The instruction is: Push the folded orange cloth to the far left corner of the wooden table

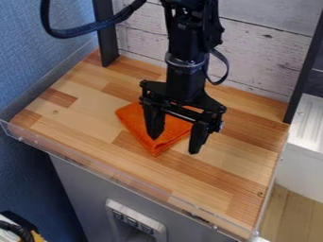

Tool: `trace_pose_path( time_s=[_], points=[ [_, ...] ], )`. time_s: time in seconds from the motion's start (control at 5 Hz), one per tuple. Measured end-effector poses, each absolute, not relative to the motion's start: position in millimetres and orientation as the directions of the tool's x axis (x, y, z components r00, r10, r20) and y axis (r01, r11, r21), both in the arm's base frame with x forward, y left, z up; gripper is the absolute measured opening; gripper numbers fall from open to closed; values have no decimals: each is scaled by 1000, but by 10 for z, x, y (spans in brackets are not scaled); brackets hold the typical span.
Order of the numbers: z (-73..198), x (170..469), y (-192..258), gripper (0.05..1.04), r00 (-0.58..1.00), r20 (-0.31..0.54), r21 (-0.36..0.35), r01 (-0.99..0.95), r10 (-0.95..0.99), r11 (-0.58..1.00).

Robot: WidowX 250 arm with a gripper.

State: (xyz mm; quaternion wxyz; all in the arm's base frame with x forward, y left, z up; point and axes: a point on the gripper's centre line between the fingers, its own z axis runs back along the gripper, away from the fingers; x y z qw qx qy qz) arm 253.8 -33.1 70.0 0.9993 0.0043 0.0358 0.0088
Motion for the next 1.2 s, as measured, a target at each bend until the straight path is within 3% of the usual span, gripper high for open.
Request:
trace_pose_path(
  time_s=[0.4,1.0,1.2],
  points=[
    [632,2580,-345,996,969,-61,20,-239,239,971],
    [513,2924,-383,956,812,16,-15,-583,583,812],
    [424,2986,-382,676,752,32,-27,-658,659,752]
  ],
)
